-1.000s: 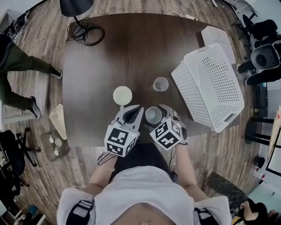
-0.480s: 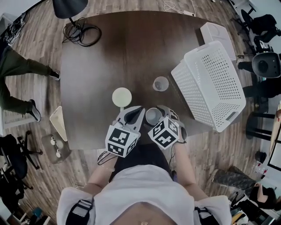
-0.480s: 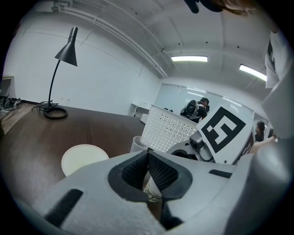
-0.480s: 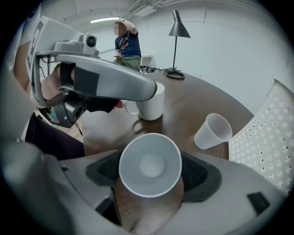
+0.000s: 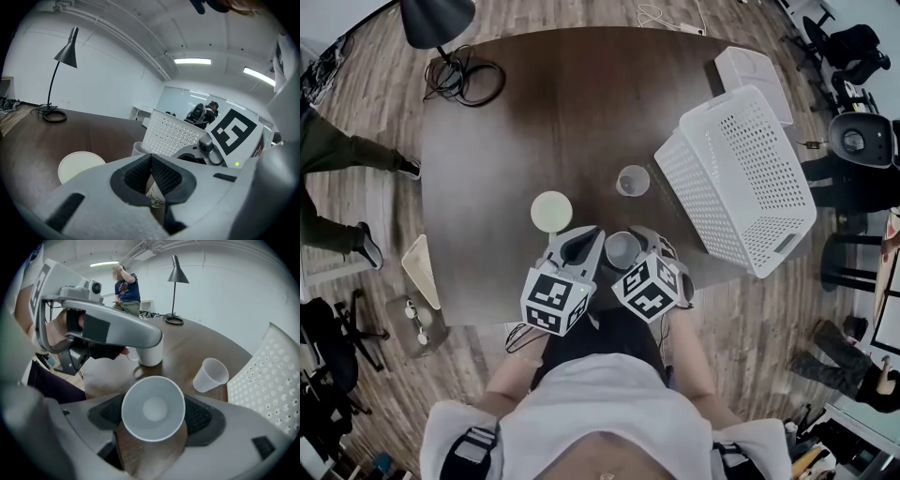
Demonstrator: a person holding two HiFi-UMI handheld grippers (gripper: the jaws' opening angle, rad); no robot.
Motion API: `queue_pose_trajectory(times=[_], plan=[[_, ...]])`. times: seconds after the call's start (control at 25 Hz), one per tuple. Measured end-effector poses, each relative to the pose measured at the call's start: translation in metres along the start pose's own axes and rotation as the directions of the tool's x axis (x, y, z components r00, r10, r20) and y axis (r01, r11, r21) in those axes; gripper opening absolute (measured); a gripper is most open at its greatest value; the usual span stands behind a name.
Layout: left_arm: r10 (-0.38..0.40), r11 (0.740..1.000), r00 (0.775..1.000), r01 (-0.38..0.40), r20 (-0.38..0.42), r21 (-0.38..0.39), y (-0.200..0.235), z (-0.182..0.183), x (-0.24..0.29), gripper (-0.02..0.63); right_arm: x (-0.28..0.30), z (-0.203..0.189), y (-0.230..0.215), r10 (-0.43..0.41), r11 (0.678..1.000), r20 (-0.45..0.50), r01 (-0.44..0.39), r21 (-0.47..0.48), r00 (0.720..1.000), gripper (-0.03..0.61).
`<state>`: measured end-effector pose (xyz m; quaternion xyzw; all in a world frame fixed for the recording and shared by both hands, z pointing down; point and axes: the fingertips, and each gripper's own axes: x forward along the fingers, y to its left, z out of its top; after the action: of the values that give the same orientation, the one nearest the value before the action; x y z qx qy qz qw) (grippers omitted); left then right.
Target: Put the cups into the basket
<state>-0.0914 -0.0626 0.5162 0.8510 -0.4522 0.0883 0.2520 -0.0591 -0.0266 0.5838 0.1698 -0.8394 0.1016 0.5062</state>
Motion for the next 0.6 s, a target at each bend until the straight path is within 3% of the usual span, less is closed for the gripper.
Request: queue_pose_trajectory(times=[0.16,0.36,0.6], plan=[[-0.008,1.000,0.999,0.008,0.035,-0.002,-0.005,0.021,-0.001,0.011,-0.032,0.006,-0.011,-0.029,0.999,0.030,0.028,0.023,0.999,0.390],[-0.044,0.997,0.996,0.040,0.076,0.059,-0.024,0.056,0.012,0.011,-0.084,0.013,-0.033,-0.082,0.996,0.060,0.080,0.036,0.995,0.390],[-0.045,0.996,0.984,0.031,0.173,0.080,-0.044,0.111,0.028,0.011,-0.147,0.036,-0.063,-0.145,0.989,0.114,0.148,-0.019,0.983,0.390]])
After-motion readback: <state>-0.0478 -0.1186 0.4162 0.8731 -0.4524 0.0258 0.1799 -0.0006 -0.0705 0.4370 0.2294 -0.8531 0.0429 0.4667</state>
